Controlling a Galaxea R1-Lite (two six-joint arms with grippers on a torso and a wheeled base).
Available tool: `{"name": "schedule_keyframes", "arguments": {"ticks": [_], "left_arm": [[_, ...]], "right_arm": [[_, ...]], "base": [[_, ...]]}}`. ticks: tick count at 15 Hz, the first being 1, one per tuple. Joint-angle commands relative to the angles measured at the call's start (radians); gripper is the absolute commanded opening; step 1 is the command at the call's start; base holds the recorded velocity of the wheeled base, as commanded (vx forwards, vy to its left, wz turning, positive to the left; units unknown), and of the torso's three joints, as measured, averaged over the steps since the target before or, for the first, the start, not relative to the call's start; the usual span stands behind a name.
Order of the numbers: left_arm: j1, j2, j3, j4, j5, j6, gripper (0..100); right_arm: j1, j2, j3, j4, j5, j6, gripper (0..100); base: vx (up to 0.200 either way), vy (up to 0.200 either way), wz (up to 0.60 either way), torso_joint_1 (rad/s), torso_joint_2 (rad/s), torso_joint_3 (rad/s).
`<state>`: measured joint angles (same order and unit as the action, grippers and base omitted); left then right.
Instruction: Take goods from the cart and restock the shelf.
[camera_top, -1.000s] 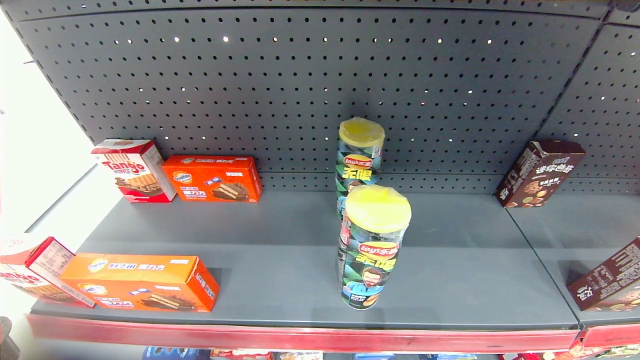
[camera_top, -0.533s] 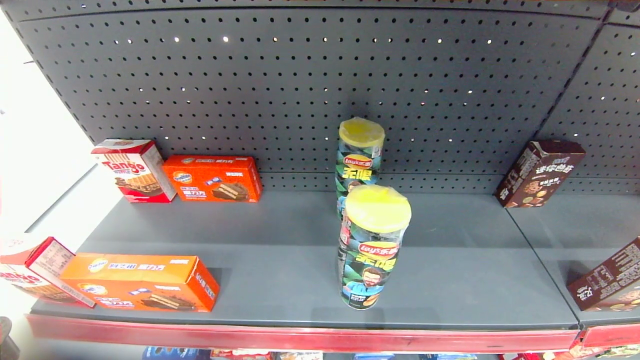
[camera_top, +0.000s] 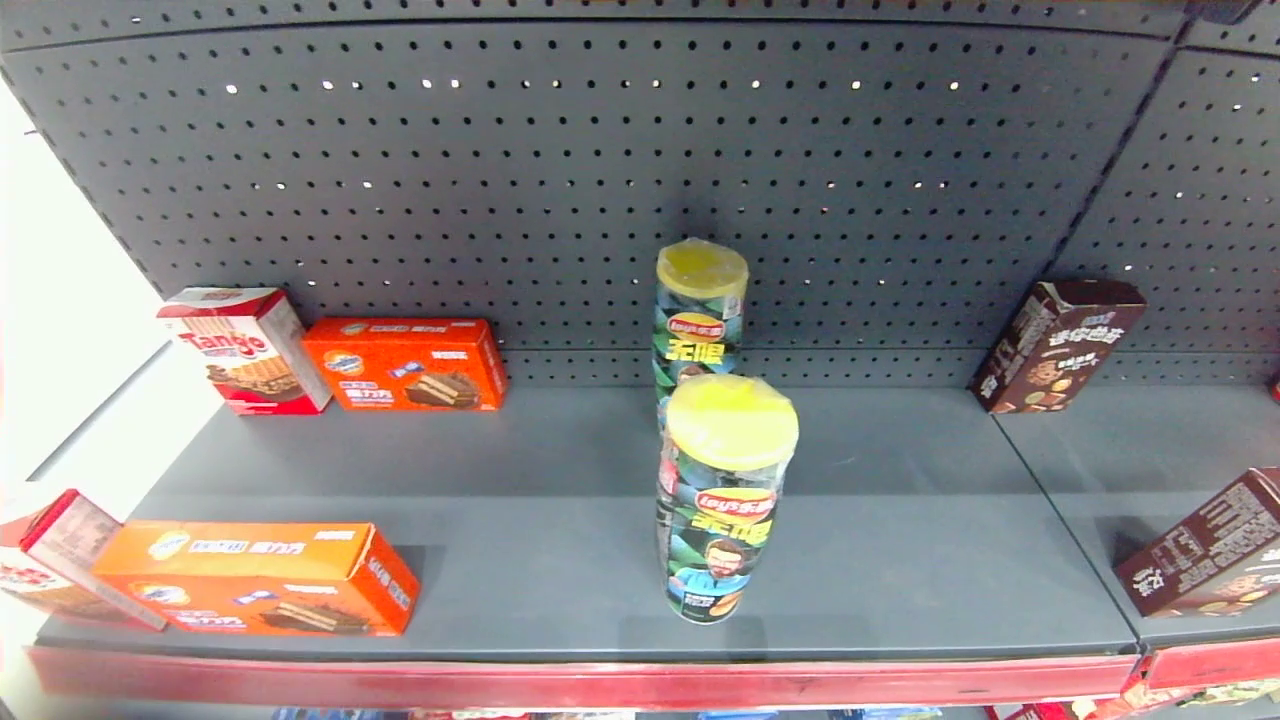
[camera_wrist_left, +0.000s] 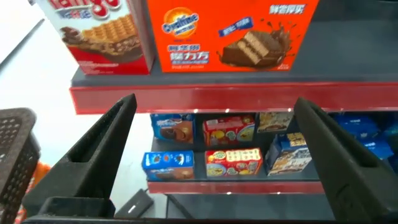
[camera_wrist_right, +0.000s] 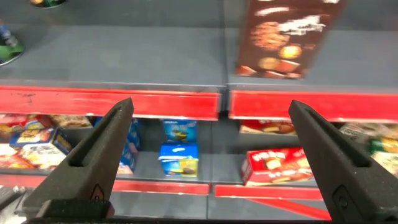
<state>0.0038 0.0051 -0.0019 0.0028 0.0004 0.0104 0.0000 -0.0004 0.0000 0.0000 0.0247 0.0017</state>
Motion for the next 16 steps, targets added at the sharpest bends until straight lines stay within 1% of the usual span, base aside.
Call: {"name": "schedule_keyframes", "arguments": {"ticks": [1, 6, 10, 12, 14, 16], "left_arm": [[0.001, 0.001, 0.0, 0.0, 0.003, -0.004, 100], [0.001, 0.001, 0.0, 0.0, 0.0, 0.0, 100], [0.001, 0.001, 0.0, 0.0, 0.004, -0.004, 100], [0.001, 0.001, 0.0, 0.0, 0.018, -0.007, 100], [0.001, 0.001, 0.0, 0.0, 0.016, -0.015, 100], [0.001, 0.001, 0.0, 0.0, 0.015, -0.013, 100]], "right_arm": [[0.002, 0.0, 0.0, 0.002, 0.0, 0.0, 100], [0.002, 0.0, 0.0, 0.002, 0.0, 0.001, 100], [0.0, 0.0, 0.0, 0.002, 0.0, 0.001, 100], [0.002, 0.0, 0.0, 0.002, 0.0, 0.001, 100], [0.002, 0.0, 0.0, 0.002, 0.0, 0.001, 100], [0.0, 0.0, 0.0, 0.002, 0.0, 0.001, 100]], "base": [[0.0, 0.0, 0.0, 0.0, 0.0, 0.0], [0.0, 0.0, 0.0, 0.0, 0.0, 0.0], [0.0, 0.0, 0.0, 0.0, 0.0, 0.0], [-0.2, 0.0, 0.0, 0.005, 0.01, 0.005], [0.0, 0.0, 0.0, 0.0, 0.0, 0.0], [0.0, 0.0, 0.0, 0.0, 0.0, 0.0]]}}
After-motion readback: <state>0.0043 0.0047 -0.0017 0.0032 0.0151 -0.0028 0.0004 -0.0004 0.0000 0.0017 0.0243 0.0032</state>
